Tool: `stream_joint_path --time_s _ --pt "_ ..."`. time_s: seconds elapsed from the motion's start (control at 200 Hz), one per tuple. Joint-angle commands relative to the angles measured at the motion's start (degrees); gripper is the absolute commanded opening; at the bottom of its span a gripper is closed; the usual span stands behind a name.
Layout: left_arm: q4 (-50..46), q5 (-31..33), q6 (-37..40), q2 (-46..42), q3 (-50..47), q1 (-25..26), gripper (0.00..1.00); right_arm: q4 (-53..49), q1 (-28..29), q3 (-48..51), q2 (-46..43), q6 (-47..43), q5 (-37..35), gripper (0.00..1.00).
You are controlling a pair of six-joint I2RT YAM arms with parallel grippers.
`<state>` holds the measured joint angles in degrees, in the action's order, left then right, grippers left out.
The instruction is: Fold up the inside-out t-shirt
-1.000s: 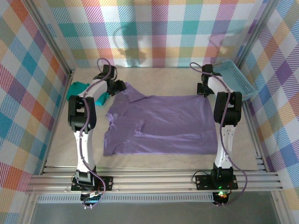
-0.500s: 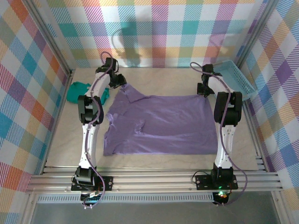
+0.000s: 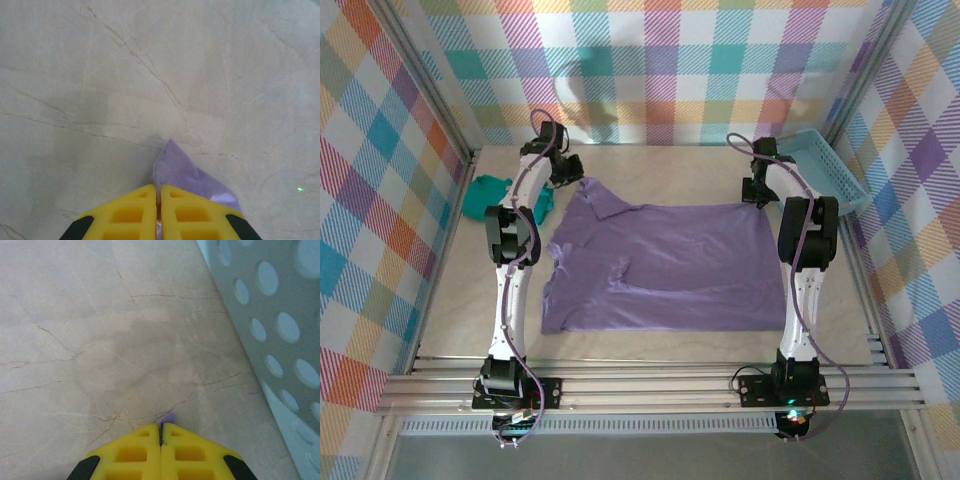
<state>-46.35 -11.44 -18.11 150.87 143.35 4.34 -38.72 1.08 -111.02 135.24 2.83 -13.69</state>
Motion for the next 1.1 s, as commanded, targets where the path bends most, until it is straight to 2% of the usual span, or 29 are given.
stream_joint_path --time_s 0.0,0.09,0.24,0.475,0.72,0.915,1.095 --pt "-0.14 -0.87 1.58 -0.93 2.20 -0.79 0.06 -1.07 -0.26 -2.22 -0.53 -1.18 -0.50 0.00" --pt "-0.64 -1.09 1.52 -2.61 1.98 -0.77 0.00 -0.69 -0.25 -2.10 -1.97 -1.59 -0.72 0.00" --pt "-0.13 -3.21 -0.68 -9.30 -3.55 -0.75 0.00 0.44 -0.29 0.11 -5.35 -2.03 -0.13 0.00" --pt "7.65 -4.57 -4.25 -31.96 -32.39 -0.68 0.00 6.63 -0.24 12.75 -15.47 -2.75 1.04 0.00" --pt "12.67 -7.98 -11.02 -54.20 -57.56 -0.76 0.00 11.45 -0.22 27.26 -26.65 -2.87 -2.31 0.00" --pt "7.98 -9.76 -10.69 -66.11 -67.14 -0.94 0.00 12.34 -0.28 36.39 -34.34 -2.11 -6.29 0.00" --pt "2.02 -9.82 -7.92 -72.89 -72.71 -1.17 0.00 10.39 -0.21 44.13 -40.87 1.33 -7.71 0.00"
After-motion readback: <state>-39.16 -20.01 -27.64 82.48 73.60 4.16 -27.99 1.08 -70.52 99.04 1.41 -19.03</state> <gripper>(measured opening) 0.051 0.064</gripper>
